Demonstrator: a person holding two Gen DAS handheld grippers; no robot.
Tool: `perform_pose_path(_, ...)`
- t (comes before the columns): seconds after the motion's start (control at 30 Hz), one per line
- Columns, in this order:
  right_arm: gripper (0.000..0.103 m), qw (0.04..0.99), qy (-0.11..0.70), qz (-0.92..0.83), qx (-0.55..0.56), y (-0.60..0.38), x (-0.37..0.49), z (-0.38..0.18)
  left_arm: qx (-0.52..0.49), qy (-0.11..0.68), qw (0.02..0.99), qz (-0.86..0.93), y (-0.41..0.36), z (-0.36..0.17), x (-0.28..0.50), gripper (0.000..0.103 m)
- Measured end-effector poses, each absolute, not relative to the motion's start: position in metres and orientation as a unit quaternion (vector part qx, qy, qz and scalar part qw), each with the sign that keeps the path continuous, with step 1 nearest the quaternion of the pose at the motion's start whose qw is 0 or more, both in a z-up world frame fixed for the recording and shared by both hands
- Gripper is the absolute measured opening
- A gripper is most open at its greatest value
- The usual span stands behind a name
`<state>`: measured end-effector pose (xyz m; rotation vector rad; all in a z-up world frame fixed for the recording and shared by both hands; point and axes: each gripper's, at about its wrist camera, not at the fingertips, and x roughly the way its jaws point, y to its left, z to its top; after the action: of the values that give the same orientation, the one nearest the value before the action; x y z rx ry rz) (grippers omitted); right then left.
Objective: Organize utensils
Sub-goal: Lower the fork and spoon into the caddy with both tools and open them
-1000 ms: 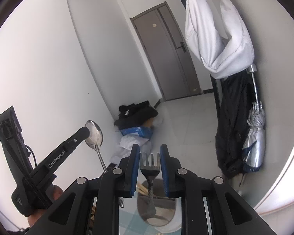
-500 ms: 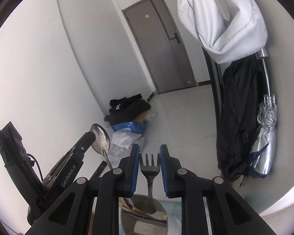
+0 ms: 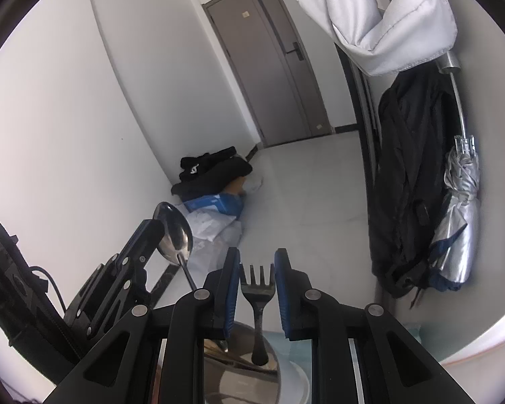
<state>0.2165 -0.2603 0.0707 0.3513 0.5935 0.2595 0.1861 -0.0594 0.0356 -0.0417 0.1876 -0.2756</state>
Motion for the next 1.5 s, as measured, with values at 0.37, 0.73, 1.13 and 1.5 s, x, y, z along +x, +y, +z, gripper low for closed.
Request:
perform_pose_path(0.37,0.020,0.924,0.311,0.141,0.170,-0.253,0.213,0.047,-0.034,0.115,0.981,-0.150,-0.046,0.035,0.180,0.000)
perform_pose_path(0.73,0.020,0.926,0.308,0.137,0.170,-0.250,0.206,0.044,-0.073,0.133,0.977,-0.147,-0.044,0.043,0.198,0.000)
perform_pose_path(1.13,0.020,0.928,0.300,0.142,0.172,-0.254,0.211,0.044,-0.006,0.083,0.984,-0.155,-0.070,0.037,0.191,0.000)
perform_pose_path(1.5,0.020,0.919,0.311,0.147,0.193,-0.260,0.209,0.034,0.043,0.081,0.979,-0.181,-0.082,0.019,0.175,0.000)
